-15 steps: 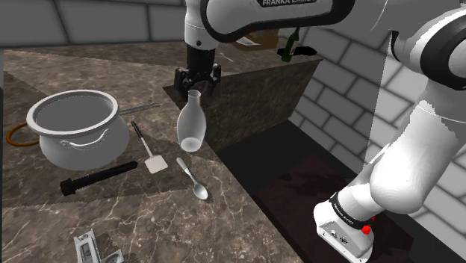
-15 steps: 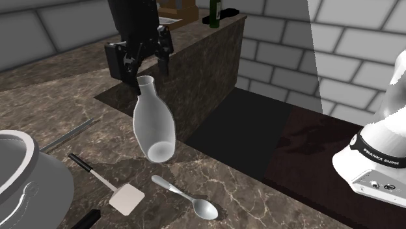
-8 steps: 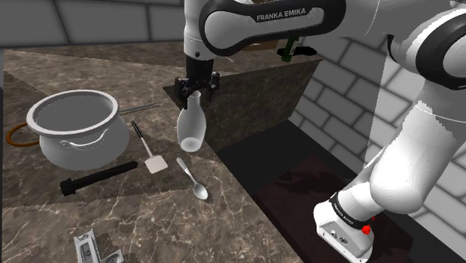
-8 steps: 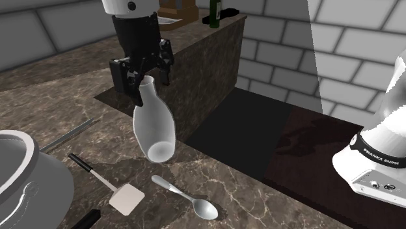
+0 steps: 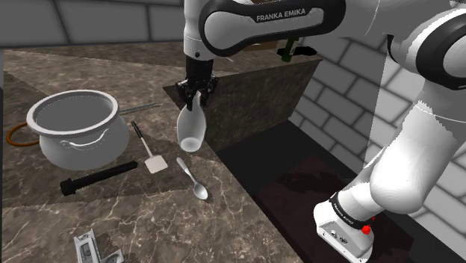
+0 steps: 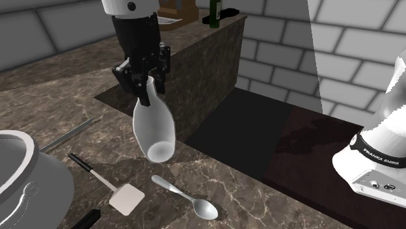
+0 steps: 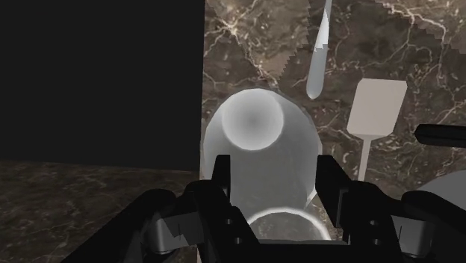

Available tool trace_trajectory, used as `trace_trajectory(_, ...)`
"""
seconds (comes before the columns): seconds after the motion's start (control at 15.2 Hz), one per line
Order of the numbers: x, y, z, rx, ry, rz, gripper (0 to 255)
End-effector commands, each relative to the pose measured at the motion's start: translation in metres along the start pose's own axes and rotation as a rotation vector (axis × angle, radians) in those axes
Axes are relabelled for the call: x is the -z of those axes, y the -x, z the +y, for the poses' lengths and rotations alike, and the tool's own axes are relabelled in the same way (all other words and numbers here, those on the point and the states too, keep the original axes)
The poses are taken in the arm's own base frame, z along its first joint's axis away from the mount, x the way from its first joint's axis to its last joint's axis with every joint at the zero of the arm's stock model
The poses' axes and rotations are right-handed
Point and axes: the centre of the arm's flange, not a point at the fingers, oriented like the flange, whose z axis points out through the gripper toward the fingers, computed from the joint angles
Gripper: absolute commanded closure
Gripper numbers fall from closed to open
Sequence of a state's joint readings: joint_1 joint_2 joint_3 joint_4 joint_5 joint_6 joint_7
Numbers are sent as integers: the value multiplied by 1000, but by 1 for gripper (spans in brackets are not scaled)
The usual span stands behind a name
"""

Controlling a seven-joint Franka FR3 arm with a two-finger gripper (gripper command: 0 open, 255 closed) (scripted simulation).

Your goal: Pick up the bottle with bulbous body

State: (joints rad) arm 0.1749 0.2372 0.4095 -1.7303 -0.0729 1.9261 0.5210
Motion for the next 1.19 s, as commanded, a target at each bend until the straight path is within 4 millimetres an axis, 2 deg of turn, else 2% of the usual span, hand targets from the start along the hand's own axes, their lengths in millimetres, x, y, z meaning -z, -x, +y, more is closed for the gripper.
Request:
trace_trajectory(0.0, -1, 0, 0, 0, 1, -1, 255)
trace_trajectory(0.07, -1, 0, 1, 0, 1, -1, 255)
trace_trajectory(1.06, 78, 2, 0, 0, 1, -1, 255)
trace_trajectory(1.12, 79, 2, 0, 0, 1, -1, 255)
